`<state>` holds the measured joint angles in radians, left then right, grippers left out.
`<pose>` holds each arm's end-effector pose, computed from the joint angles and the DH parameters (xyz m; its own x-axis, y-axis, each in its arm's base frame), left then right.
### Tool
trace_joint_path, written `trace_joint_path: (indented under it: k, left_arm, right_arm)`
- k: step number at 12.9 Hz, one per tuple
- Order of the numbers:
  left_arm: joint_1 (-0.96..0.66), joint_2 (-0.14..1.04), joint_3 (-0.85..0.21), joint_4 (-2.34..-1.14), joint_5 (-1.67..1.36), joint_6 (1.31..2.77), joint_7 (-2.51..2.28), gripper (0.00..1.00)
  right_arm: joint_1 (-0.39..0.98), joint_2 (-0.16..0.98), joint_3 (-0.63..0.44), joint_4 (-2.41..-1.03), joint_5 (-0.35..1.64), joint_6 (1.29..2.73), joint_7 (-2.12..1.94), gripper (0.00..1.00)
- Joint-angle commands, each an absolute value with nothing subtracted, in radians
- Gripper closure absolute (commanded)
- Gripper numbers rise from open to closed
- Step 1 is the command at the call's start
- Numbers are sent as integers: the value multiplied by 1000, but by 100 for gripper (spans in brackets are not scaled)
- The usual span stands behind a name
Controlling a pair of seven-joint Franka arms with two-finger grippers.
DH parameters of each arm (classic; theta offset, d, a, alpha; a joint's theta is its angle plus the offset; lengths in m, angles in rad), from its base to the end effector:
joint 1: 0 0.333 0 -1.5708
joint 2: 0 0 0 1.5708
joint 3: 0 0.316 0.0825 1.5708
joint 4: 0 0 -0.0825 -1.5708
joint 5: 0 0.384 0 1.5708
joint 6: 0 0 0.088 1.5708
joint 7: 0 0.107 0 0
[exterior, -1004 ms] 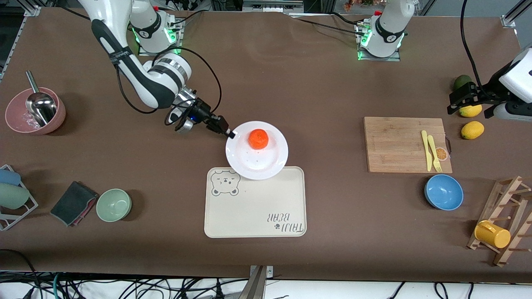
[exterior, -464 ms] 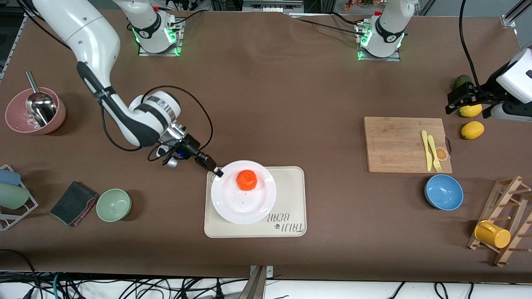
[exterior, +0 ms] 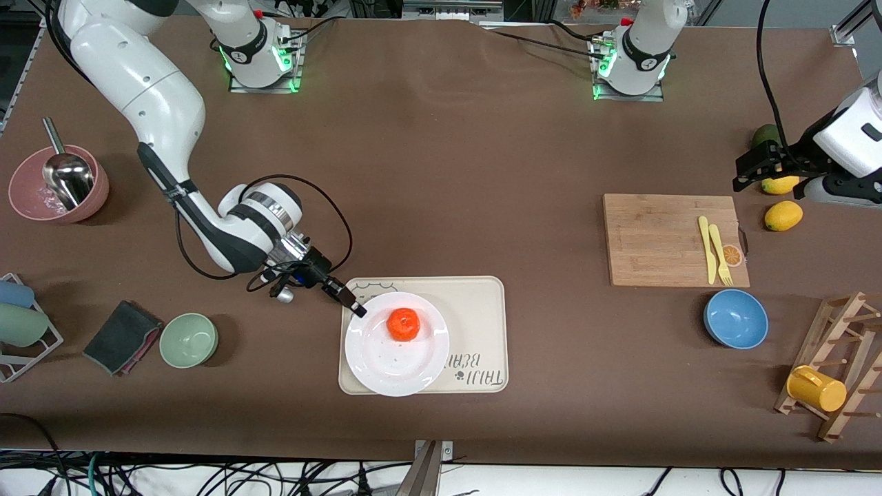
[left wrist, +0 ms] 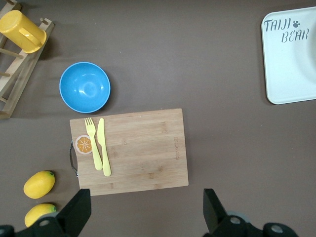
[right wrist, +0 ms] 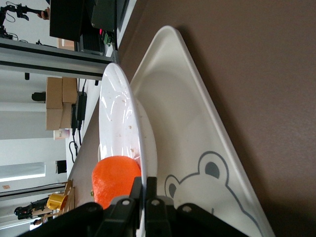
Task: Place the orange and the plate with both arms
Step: 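Slide the plate with the right gripper onto the bear tray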
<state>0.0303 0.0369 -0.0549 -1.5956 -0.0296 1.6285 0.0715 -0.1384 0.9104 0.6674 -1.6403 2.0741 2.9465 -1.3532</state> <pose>0.5698 -0.0165 0.5971 0.9956 -0.0942 -0.0017 -0.0941 -0.9951 0.0318 0.6072 0.2391 0.1418 0.8141 -0.5752 0.0799 -0.2408 -0.4596 -0.8549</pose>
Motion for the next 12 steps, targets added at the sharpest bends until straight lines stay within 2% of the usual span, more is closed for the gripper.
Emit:
trace_joint_path:
  k: [1, 2, 3, 4, 5, 6, 10, 12]
  left_arm:
    - [29, 38, -54, -1585, -43, 1615, 84, 0]
    - [28, 38, -54, -1585, -43, 1615, 84, 0]
    - [29, 38, -54, -1585, -43, 1615, 84, 0]
    - [28, 38, -54, -1585, -43, 1615, 84, 0]
    - [28, 38, -54, -1585, -43, 1615, 83, 0]
    - [28, 38, -54, -1585, -43, 1615, 84, 0]
    - [28, 38, -54, -1585, -43, 1615, 83, 0]
    - [28, 38, -54, -1585, -43, 1615, 83, 0]
  right_arm:
    - [-133, 936, 689, -1605, 2051, 2974, -1353, 100]
    - [-133, 940, 689, -1605, 2051, 2974, -1353, 100]
    - [-135, 939, 689, -1605, 2049, 2974, -1353, 86]
    - [-140, 934, 689, -1605, 2049, 2974, -1353, 55]
    - [-143, 925, 689, -1605, 2049, 2976, -1351, 6]
    - [-147, 901, 689, -1611, 2040, 2976, -1359, 0]
    - [-207, 721, 689, -1754, 1860, 2968, -1353, 0]
    - [-244, 629, 689, -1857, 1693, 2962, -1359, 0]
